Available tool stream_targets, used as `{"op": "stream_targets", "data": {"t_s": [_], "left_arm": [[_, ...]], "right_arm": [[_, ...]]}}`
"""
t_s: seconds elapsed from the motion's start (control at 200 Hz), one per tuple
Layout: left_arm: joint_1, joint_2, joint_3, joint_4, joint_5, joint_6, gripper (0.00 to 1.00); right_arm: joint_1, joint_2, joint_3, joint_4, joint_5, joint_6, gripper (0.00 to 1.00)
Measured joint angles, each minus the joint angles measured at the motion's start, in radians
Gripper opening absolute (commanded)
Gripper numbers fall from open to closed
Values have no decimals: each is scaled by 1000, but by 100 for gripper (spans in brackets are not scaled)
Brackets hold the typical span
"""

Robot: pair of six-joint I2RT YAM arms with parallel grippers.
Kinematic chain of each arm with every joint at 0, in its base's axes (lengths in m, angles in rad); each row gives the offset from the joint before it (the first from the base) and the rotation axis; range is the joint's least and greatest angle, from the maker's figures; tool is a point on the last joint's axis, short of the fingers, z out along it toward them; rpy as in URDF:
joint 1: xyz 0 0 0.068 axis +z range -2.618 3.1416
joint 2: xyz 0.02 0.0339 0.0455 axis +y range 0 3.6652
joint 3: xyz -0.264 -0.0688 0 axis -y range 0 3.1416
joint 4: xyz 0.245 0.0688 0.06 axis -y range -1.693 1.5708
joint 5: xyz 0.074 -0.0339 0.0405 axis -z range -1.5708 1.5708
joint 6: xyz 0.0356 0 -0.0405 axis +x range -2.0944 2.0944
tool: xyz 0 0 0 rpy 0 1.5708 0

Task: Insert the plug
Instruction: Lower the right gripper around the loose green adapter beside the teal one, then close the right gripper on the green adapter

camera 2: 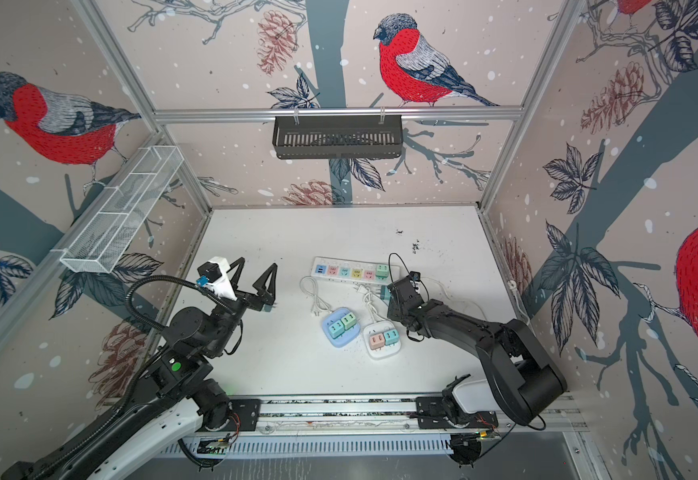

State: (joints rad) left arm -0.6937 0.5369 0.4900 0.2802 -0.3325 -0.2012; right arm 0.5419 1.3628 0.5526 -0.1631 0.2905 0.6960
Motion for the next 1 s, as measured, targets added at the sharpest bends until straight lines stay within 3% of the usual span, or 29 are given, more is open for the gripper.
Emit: {"op": "stream_targets", "data": {"t_s": [0.265,0.46,0.766,1.001], "left_arm": [[0,-9,0,-1,16,0,98],[0,-16,0,-2,17,0,98],[0,-12,0,-4,19,0,98],[0,-15,0,-4,18,0,99]], "right_arm": [[-71,-124,-82,-11,-4,24,70],[-95,-191,-106,-9,-31,34,70],[-113,-96,-21,-9,-51,6,70],[-135,-4,10,-5,-52,-29,62]]}}
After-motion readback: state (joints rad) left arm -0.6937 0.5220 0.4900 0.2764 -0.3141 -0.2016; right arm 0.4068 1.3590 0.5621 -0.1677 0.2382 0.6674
